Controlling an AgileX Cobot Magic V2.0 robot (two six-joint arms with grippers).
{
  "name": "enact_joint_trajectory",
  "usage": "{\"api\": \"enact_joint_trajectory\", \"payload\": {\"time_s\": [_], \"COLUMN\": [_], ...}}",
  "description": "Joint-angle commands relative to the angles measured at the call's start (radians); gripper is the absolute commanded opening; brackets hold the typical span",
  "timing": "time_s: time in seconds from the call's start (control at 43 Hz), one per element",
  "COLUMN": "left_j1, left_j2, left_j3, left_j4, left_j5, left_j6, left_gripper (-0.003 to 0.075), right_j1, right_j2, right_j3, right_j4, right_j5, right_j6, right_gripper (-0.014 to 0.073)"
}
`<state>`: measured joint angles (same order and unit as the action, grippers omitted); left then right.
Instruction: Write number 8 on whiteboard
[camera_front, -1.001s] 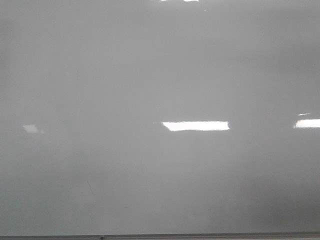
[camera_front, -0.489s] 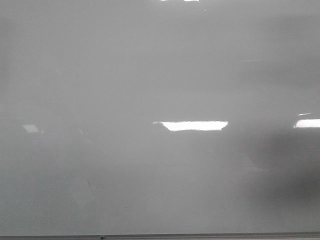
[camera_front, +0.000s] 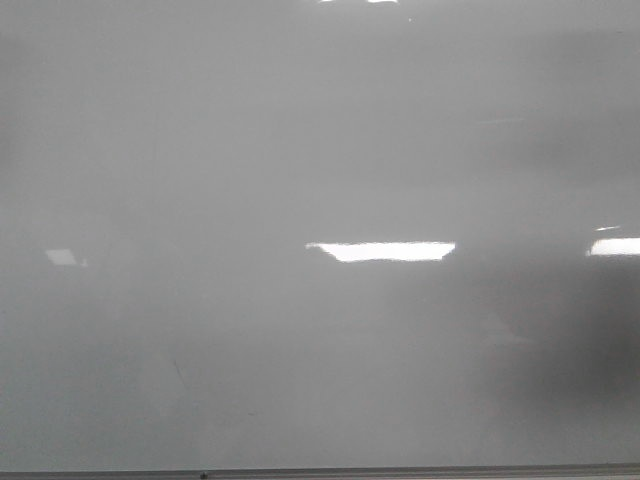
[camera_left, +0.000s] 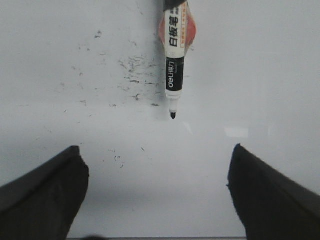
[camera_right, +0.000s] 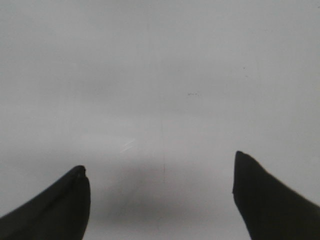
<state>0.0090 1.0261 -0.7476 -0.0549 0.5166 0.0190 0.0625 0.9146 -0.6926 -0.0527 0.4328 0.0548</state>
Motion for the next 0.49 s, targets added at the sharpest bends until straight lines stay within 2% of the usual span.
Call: {"api": "enact_joint_trajectory", "payload": {"time_s": [0.0, 0.233, 0.466], "left_j1": [-0.003, -0.008, -0.046], "left_j2": [0.056, 0.209, 0.293], "left_j3": [-0.066, -0.143, -0.159], "left_j4": [-0.014, -0.044, -0.044], "left_j5": [-0.089, -0.106, -0.210], "left_j6": [-0.003, -0.003, -0.003], "left_gripper": [0.0549, 0.0490, 0.0489], "right_j1": [0.000, 0.000, 0.000], "right_j2": [-0.006, -0.006, -0.006], "right_j3": [-0.030, -0.030, -0.030], "right_j4": [-0.016, -0.016, -0.016], "right_j5": [-0.077, -0.077, -0.077], "right_j6": [-0.007, -0.007, -0.007], "right_gripper": [0.0612, 0.0612, 0.0612]}}
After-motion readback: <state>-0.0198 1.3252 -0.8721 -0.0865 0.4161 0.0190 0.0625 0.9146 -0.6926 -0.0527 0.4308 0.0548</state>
